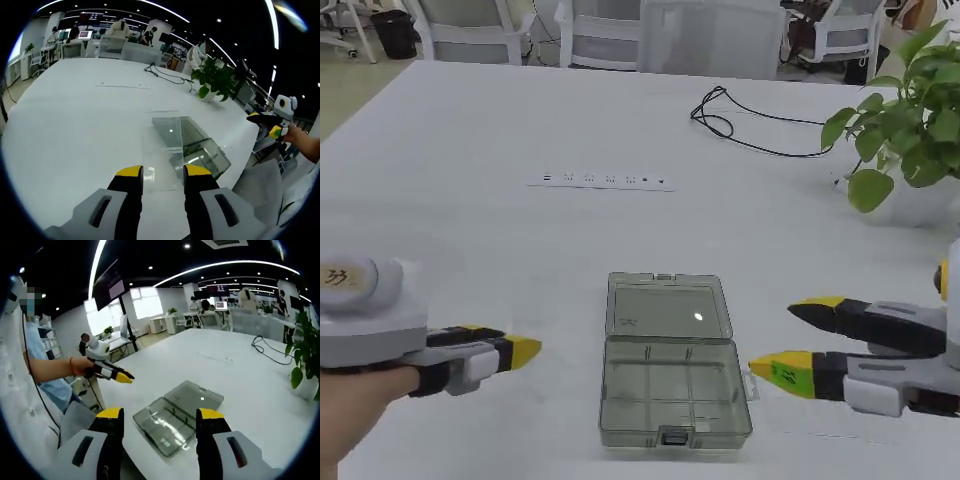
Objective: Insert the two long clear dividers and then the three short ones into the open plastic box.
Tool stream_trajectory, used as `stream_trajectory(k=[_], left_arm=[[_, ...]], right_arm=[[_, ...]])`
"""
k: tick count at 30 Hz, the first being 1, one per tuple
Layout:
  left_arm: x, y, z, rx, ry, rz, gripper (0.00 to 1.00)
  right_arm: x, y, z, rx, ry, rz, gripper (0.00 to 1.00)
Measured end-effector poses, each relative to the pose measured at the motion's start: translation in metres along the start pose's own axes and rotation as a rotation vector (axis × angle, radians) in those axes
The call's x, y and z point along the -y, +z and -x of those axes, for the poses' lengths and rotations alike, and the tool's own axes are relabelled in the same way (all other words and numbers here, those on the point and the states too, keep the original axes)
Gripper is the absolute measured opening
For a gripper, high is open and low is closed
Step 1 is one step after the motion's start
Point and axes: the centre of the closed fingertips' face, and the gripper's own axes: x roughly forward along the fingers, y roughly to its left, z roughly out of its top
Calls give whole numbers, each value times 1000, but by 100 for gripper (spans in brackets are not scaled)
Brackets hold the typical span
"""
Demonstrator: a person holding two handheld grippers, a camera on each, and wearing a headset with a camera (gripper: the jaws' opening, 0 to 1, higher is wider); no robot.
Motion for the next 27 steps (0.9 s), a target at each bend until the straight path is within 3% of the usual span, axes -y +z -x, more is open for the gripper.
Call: stream_trajectory(k=[6, 12, 14, 17, 22, 27], left_arm=[[41, 7, -11, 52, -97, 45, 30], [73, 9, -19, 79, -167, 54, 30], [79, 10, -21, 91, -182, 61, 30], [92, 7, -26, 91, -205, 55, 30], [106, 7, -29, 94, -239, 54, 30], [110, 9, -29, 98, -252, 39, 30]], right_arm=[[-12, 23, -20, 75, 2, -70, 50], [-18, 20, -41, 57, -14, -152, 38], [-23, 19, -47, 57, -13, -188, 31], [-28, 13, -56, 32, -13, -217, 29], [-24, 5, -66, 4, -42, -254, 23], [-29, 0, -74, -18, -34, -284, 19]])
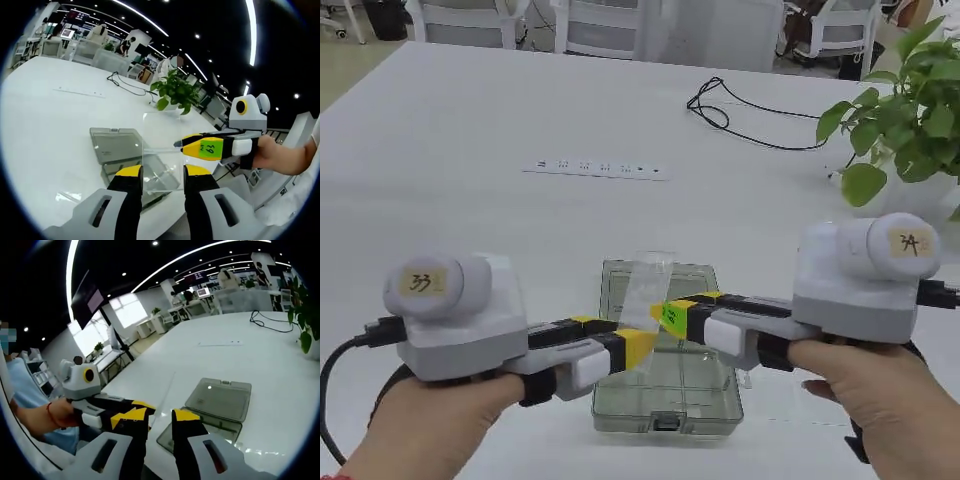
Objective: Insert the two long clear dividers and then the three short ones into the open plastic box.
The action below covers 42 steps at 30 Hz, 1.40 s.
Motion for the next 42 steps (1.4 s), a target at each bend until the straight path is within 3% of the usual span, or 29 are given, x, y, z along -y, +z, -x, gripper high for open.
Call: stream_trajectory(k=[5, 8, 11, 14, 18, 24, 28, 31, 35, 37, 39, 42], left_arm=[[1, 0, 0, -6, 2, -22, 30], [0, -2, -1, -16, 4, -30, 31], [0, -3, -2, -8, 5, -27, 28], [4, -1, -2, 4, -12, -7, 34], [7, -4, -3, -12, -23, -66, 35], [1, -7, 4, -18, -22, -94, 43], [-4, -10, 9, -24, -29, -114, 48], [-7, -15, 14, -45, -30, -165, 54], [-11, -19, 20, -57, -35, -201, 63], [-13, -21, 23, -69, -39, -234, 67], [-14, -24, 26, -81, -46, -279, 73], [-16, -27, 27, -89, -61, -300, 82]], right_arm=[[-2, -2, -3, -2, -1, -31, 8], [-4, -4, -5, -17, -10, -83, 7], [-3, -4, -6, -14, -30, -61, 6], [-3, -3, -6, -11, -30, -82, 6], [0, -2, -6, -19, -35, -97, 6], [14, 4, 2, -12, -69, -136, 7], [29, 1, 9, -36, -125, -164, 7], [38, -2, 12, -56, -153, -190, 7], [64, -5, 16, -112, -216, -226, 7], [67, -12, 17, -147, -241, -287, 7], [71, -17, 18, -183, -269, -298, 7], [73, -23, 19, -228, -296, -303, 7]])
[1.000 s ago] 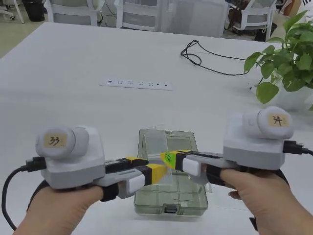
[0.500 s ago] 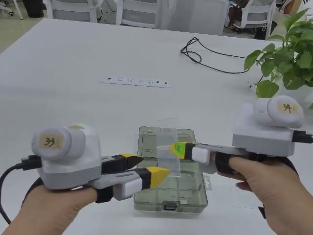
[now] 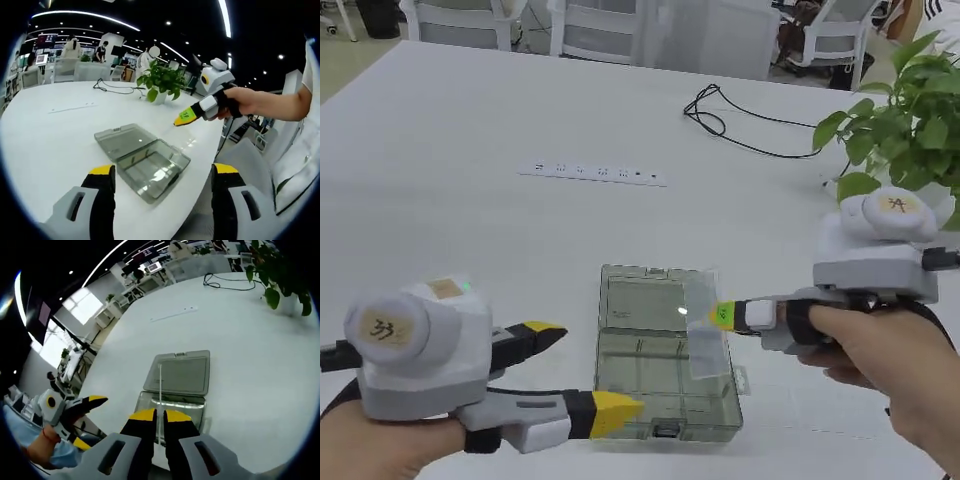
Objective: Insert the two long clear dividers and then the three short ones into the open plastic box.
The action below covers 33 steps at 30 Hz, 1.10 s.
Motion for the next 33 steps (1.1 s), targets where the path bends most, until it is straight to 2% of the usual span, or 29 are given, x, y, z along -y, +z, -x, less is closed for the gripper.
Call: stream_trajectory(k=[2, 4, 5, 7, 10, 12, 15, 17, 22, 25, 33], left_arm=[[-4, -5, 1, -23, 3, -27, 85], [-6, -9, 2, -31, -5, -30, 88], [-8, -10, 3, -32, -7, -23, 89], [-7, -8, 4, -22, -9, -39, 91], [-8, -9, 4, -17, -9, -52, 95], [-9, -8, 5, -8, -9, -69, 98], [-11, -11, 6, -17, -14, -75, 100], [-13, -10, 6, -8, -18, -71, 100], [-14, -9, 7, 7, -17, -65, 100], [-14, -11, 6, 12, -21, -51, 100], [-16, -12, 7, 21, -19, -37, 99]], right_arm=[[1, -2, -1, -17, -19, -5, 7], [5, -5, -2, -42, -47, -9, 7], [2, -8, -3, -62, -41, -47, 7], [1, -12, -4, -87, -47, -70, 7], [7, -19, -8, -127, -89, -74, 6], [7, -22, -11, -144, -88, -96, 6], [10, -27, -15, -177, -105, -97, 6], [20, -29, -21, -200, -123, -95, 6], [19, -37, -25, -223, -138, -116, 6], [26, -39, -28, -237, -146, -125, 6], [32, -43, -36, -252, -165, -137, 6]])
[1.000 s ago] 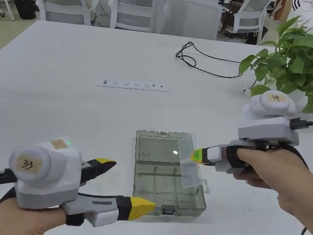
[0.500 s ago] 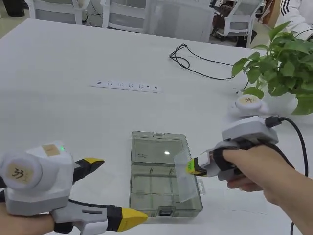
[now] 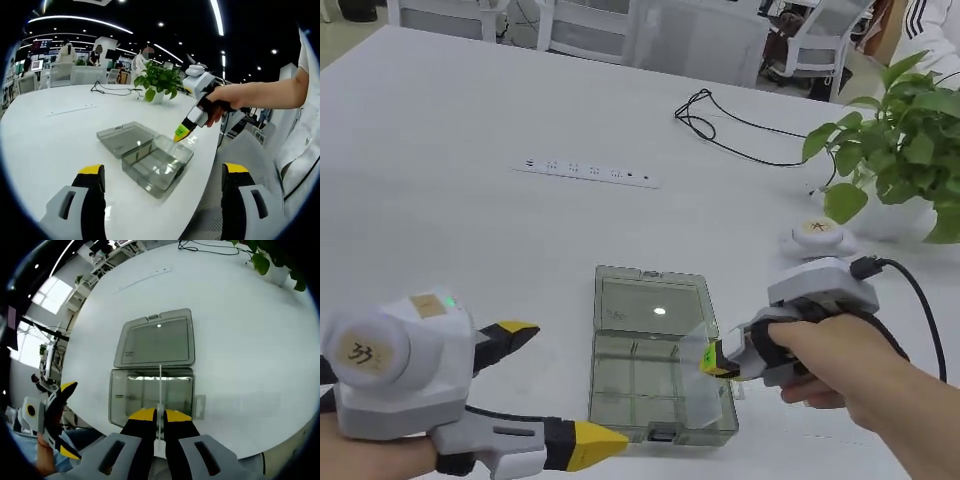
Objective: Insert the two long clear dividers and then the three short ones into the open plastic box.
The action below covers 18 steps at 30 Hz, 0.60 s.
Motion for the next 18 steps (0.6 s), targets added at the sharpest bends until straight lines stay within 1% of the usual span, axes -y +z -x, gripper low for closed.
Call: stream_trajectory(k=[2, 4, 8, 13, 18], left_arm=[[-1, 1, 0, 10, 3, 1, 99], [-1, 1, 0, 10, 4, 12, 99], [0, 2, 0, 15, 5, 7, 99], [0, 1, 0, 13, 3, 11, 98], [0, 1, 0, 16, 2, 14, 98]], right_arm=[[1, 0, -3, -1, -4, 5, 6], [1, 0, -5, -3, -7, 8, 6], [6, -1, -9, -7, -20, 14, 6], [5, -3, -12, -9, -17, 4, 6], [4, -2, -11, -8, -9, -5, 6]])
